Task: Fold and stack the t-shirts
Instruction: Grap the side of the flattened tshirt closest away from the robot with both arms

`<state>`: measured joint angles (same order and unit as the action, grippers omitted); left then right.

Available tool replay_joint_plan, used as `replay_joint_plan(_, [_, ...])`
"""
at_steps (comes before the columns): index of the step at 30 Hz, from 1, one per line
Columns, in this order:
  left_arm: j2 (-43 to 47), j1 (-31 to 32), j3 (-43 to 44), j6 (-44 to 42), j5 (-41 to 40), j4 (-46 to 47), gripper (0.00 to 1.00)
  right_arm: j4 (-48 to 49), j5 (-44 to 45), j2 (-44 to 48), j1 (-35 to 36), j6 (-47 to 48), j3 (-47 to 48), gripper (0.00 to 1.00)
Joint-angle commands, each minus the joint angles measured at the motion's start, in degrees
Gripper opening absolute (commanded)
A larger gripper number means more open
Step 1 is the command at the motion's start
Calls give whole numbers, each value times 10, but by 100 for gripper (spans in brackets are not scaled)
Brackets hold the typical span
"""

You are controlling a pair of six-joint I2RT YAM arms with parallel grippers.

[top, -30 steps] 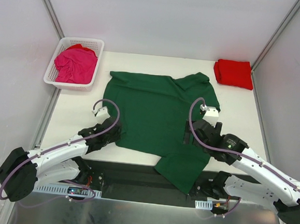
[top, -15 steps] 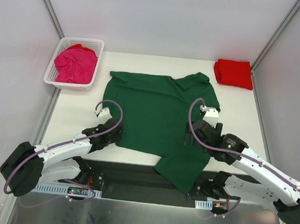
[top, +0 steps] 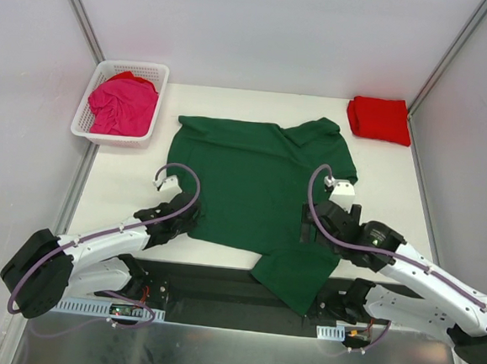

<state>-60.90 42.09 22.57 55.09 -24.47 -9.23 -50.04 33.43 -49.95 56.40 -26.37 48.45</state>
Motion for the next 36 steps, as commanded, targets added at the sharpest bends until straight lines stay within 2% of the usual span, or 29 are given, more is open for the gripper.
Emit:
replay_joint_plan(1, [8,7,-2,-9,-14,4,0,-54,-13,45,28,-44,-13,96])
replay_joint_plan(5, [5,7,1,-11,-15,6,0,-78,-29,69,68,-64,-38,98])
replay_joint_plan(10, [5,7,12,-27,-16,5,0,-94,-14,44,167,-112,-56,98])
replay_joint_plan(14, [12,7,15,-37,-18,4,0,-122,29,-38,277,-196,-40,96])
replay_joint_plan(18, [18,7,13,-40,-16,4,0,-163,59,-105,387,-321,-25,96])
replay_joint_plan(23, [36,7,3,-41,-12,2,0,-186,62,-139,480,-450,-52,96])
replay_joint_plan(26, [42,8,-2,-41,-10,-1,0,-220,64,-172,563,-522,-50,96])
replay_joint_plan(32, [47,7,0,-40,-9,-5,0,-242,45,-240,668,-633,-44,96])
replay_joint_plan(36, [54,7,-2,-44,-11,-11,0,-241,33,-280,703,-687,-43,96])
